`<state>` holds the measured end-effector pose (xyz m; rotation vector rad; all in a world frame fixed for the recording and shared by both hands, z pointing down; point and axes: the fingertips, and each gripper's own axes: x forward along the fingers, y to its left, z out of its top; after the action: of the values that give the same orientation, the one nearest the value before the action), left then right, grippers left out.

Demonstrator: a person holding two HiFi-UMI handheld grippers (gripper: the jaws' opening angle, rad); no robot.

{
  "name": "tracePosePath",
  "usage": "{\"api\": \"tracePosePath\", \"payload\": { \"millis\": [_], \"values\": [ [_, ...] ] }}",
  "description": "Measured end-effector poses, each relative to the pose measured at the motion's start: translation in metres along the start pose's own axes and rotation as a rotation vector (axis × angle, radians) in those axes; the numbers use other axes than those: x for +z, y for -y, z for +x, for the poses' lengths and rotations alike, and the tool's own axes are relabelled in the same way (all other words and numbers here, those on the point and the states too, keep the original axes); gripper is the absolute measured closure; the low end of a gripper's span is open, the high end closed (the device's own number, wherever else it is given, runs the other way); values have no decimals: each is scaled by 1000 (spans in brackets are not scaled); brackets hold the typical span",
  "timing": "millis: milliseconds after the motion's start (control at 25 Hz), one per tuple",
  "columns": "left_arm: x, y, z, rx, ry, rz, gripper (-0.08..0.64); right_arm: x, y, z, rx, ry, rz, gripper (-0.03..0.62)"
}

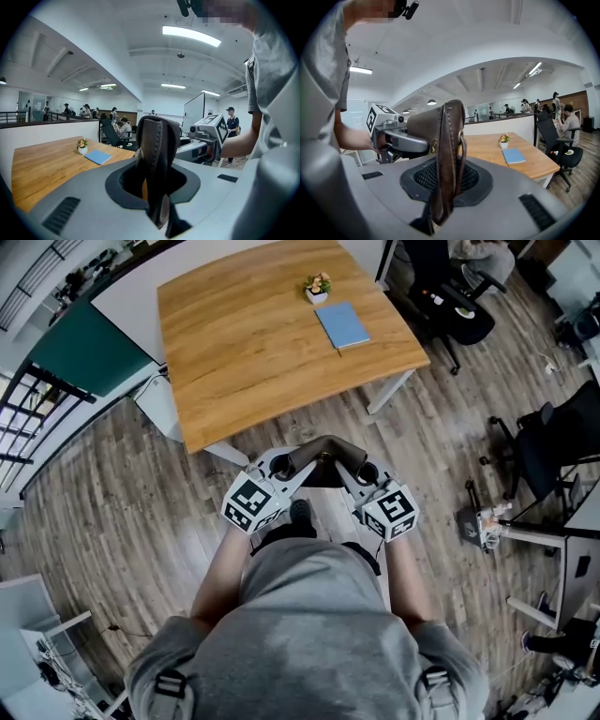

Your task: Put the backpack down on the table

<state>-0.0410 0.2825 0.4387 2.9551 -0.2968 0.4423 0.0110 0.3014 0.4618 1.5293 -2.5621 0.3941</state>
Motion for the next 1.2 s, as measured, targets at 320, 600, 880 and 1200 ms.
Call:
{"api": "tracePosePath", "payload": {
  "millis": [320,600,880,1200],
  "values": [
    [1,-31,0,-27,-6,24,482,6,7,29,-33,16,2,528],
    [-1,-52,-10,-25,-14,32,482,9,2,51,-36,17,2,529],
    [-7,-64,-17,-7,-15,21,482,8,-1,67,-16,2,-12,528],
    [-11,-91,-19,53,-30,19,482,10,6,97,43,-2,-19,528]
  ]
}}
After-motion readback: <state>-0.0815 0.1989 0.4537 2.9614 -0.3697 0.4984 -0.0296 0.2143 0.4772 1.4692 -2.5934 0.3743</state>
